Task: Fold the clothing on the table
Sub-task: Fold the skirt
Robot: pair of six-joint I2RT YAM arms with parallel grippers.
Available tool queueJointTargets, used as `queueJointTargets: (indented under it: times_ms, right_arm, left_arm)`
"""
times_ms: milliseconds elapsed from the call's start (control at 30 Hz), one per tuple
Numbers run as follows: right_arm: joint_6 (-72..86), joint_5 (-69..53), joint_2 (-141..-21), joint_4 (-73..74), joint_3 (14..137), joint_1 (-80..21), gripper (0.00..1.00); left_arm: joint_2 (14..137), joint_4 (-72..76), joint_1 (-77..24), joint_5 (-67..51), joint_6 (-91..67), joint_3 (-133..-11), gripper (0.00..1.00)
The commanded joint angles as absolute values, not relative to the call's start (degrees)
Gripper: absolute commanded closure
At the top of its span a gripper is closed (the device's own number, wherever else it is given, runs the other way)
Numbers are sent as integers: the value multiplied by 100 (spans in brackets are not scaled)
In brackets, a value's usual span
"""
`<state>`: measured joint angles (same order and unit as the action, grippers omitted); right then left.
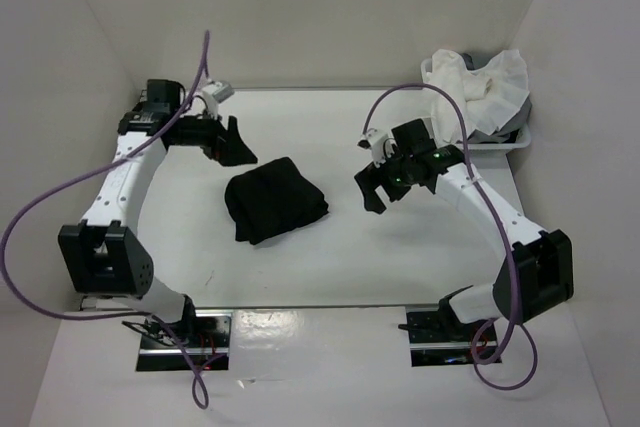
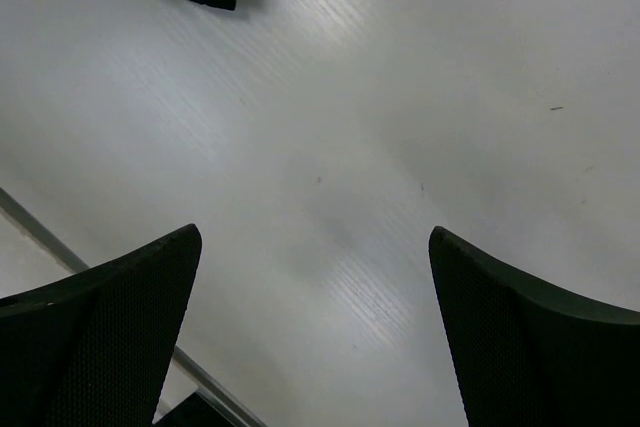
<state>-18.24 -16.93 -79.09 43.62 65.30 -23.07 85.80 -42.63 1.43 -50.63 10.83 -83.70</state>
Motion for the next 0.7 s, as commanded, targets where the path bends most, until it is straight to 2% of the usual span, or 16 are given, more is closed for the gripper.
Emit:
queueJointTargets:
  times_ms: [0, 200, 300, 400, 667]
  right_arm:
    - [-1811, -1888, -7734, 3832, 6460, -1987, 1]
    - [-1916, -2197, -7787, 3832, 6407, -1907, 1]
    - [-1969, -2249, -7787, 3885, 6407, -1907, 1]
    - [-1969, -2250, -7787, 3885, 6407, -1907, 1]
    - [-2021, -2355, -7787, 3885, 6407, -1907, 1]
  left_arm:
    - [9182, -5333, -183, -6398, 2281, -8429, 1]
    - [10053, -5774, -949, -5768, 2602, -8744, 1]
    - [10116, -5310, -1159, -5266, 2023, -8807, 1]
    - [10247, -5010, -1414, -4258, 1670, -8868, 1]
    - [10485, -4957, -1705, -2787, 1538, -8816, 1]
